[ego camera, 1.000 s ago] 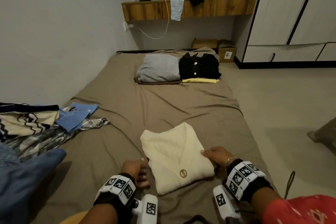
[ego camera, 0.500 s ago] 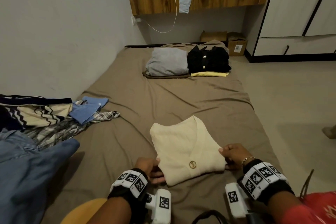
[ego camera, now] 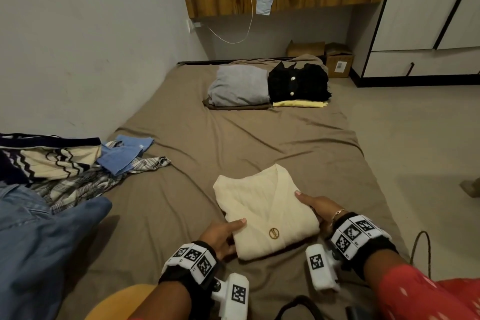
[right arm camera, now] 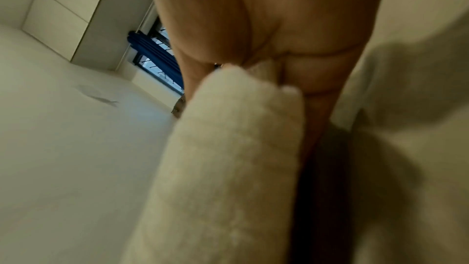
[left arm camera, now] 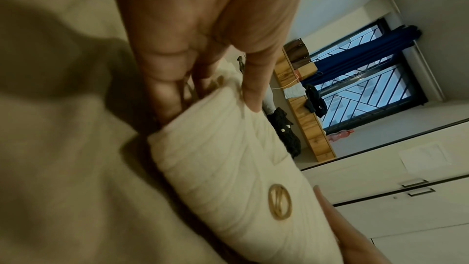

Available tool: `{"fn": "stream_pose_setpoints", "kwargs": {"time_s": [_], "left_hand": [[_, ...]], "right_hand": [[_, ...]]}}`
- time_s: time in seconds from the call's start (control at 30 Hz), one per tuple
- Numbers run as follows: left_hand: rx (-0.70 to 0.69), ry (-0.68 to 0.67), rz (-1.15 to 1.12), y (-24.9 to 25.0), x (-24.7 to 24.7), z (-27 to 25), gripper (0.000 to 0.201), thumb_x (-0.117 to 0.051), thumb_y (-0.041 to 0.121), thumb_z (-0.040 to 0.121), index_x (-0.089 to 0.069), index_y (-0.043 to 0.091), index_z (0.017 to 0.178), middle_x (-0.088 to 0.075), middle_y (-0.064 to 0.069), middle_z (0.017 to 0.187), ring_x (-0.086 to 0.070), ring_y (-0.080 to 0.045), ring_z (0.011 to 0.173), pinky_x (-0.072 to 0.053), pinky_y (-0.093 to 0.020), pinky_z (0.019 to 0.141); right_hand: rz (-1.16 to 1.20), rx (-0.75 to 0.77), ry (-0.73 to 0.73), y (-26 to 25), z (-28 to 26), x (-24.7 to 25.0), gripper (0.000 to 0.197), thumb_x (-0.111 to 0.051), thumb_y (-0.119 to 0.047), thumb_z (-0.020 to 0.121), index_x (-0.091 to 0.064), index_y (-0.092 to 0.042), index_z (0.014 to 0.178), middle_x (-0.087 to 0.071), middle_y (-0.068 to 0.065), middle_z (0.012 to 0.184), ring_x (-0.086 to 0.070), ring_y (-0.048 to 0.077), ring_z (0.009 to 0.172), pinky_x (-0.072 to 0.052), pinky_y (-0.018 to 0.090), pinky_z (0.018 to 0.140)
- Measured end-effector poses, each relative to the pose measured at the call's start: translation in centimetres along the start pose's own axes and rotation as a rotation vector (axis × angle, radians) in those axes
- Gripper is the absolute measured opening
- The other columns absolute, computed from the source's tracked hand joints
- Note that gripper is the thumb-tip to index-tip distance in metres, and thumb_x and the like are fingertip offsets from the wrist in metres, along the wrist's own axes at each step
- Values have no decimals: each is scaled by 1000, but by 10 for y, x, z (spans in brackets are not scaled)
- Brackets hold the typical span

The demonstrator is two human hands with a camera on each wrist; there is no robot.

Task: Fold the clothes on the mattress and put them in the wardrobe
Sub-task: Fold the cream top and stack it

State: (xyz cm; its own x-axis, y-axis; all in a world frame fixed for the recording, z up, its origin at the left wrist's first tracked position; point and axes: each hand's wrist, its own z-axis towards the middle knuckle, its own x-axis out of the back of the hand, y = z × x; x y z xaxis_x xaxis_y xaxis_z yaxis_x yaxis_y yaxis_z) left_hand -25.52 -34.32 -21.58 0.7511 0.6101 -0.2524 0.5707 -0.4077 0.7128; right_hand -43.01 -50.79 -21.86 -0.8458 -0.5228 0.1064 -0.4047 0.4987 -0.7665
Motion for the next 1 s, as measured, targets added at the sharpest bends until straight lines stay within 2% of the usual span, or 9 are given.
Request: {"fn": "stream_pose_setpoints", "kwargs": {"time_s": [0.07,0.13,0.23,0.33,0.5,0.63,0.83,0.93,1.0], "left_hand": [[-87,-3,-12,-2,1,5,57,-72,-3,71,-49,2,123,-66,-14,109,-62,-29,100,-57,-38,68],[-200,17,4,-2,2,10,103,-76,-6,49,-31,15,139,-55,-12,128,-55,-31,112,-54,-45,78],[-302,-53,57,1,-1,8,121,-65,-14,55,-5,36,147,-40,0,142,-47,-25,121,-53,-37,80],[-354,-132,85,4,-1,2,117,-58,-12,51,-12,36,147,-44,4,140,-50,-20,118,-53,-29,77],[-418,-162,116,17,-4,-14,116,-59,-16,56,-9,37,147,-42,12,133,-52,-13,107,-53,-22,67],[-386,-196,116,41,-5,-22,77,-59,-17,62,-48,22,127,-51,-12,134,-59,-20,98,-56,-26,67],[-416,-274,223,107,-10,-30,62,-45,-24,79,-46,6,133,-60,-12,114,-60,-22,92,-57,-27,67],[-440,-283,268,146,-14,-15,60,-45,-23,80,-47,7,132,-62,-8,110,-61,-23,95,-56,-29,70],[-449,-268,294,171,-20,5,61,-45,-23,80,-46,7,133,-59,-11,121,-58,-28,104,-54,-31,76]], "right_hand": [[11,-2,-31,-3,-3,-7,49,-67,-40,80,-64,4,99,-67,23,102,-62,38,101,-47,49,94],[23,-9,-67,-2,0,-12,40,-67,-33,82,-63,3,99,-67,21,100,-63,36,98,-50,44,90],[27,-26,-185,-1,4,-18,23,-69,-21,80,-63,-2,90,-71,11,75,-67,22,69,-51,33,72],[13,13,-234,-2,2,-21,34,-69,-15,56,-61,-3,87,-70,5,63,-65,18,60,-49,29,64],[106,70,-284,-11,-18,-15,42,-58,-9,54,-60,-2,95,-70,13,73,-66,27,63,-54,33,57],[183,165,-321,-26,-33,-7,48,-57,-4,55,-58,-3,103,-71,13,75,-68,26,63,-55,33,52],[171,281,-352,-81,-45,-3,77,-67,-3,45,-52,4,120,-59,29,113,-60,36,89,-51,41,74],[184,337,-383,-119,-33,-1,59,-62,1,56,-55,3,114,-65,23,98,-64,32,76,-54,37,65],[177,371,-411,-147,-15,0,43,-58,5,66,-57,-4,107,-69,17,90,-67,28,74,-55,37,64]]}}
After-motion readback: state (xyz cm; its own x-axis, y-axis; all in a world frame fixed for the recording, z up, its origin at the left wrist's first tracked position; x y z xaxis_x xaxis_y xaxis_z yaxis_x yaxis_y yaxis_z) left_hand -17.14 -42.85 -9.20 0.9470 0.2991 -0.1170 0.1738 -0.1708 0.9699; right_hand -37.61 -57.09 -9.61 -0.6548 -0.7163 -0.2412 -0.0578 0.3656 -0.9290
